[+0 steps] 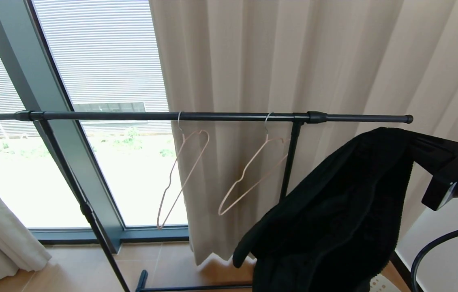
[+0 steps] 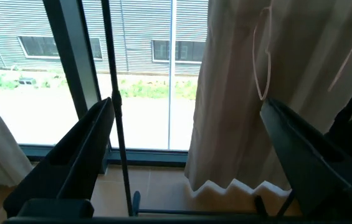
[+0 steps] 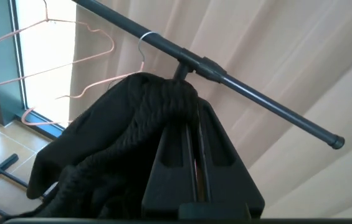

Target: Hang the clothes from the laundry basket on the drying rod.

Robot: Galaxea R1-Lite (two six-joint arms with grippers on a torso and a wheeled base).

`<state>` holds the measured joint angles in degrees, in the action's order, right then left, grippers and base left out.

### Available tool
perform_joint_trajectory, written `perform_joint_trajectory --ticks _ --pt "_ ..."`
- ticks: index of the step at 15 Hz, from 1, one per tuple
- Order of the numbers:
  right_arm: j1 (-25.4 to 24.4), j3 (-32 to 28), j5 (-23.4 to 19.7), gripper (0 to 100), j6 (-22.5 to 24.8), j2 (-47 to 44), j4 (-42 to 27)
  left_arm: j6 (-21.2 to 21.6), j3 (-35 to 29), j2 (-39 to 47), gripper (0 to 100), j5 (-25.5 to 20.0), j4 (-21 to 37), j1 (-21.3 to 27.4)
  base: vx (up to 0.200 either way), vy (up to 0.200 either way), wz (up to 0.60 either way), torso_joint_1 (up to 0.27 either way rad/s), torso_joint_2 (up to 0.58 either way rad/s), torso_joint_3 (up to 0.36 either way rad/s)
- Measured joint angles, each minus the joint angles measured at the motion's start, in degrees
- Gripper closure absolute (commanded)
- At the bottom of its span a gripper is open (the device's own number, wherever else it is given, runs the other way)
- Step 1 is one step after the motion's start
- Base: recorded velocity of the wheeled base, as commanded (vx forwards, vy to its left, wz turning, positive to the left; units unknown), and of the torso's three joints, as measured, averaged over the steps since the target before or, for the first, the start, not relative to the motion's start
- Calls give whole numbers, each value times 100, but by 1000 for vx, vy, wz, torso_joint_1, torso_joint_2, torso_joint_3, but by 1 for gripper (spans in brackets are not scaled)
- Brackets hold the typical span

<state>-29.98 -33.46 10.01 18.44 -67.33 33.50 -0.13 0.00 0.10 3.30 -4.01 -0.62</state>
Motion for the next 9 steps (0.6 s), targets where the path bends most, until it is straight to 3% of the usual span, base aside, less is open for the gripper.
perform_joint_trajectory --ticks 1,7,9 --pt "7 0 6 100 0 -4 -20 -2 0 0 0 -2 0 0 -200 200 0 2 2 -7" --pt "2 6 2 100 5 11 -2 -2 0 0 0 0 0 2 0 200 0 -6 2 5" --pt "5 6 2 100 7 7 -9 -9 0 0 0 0 0 2 0 0 0 0 0 0"
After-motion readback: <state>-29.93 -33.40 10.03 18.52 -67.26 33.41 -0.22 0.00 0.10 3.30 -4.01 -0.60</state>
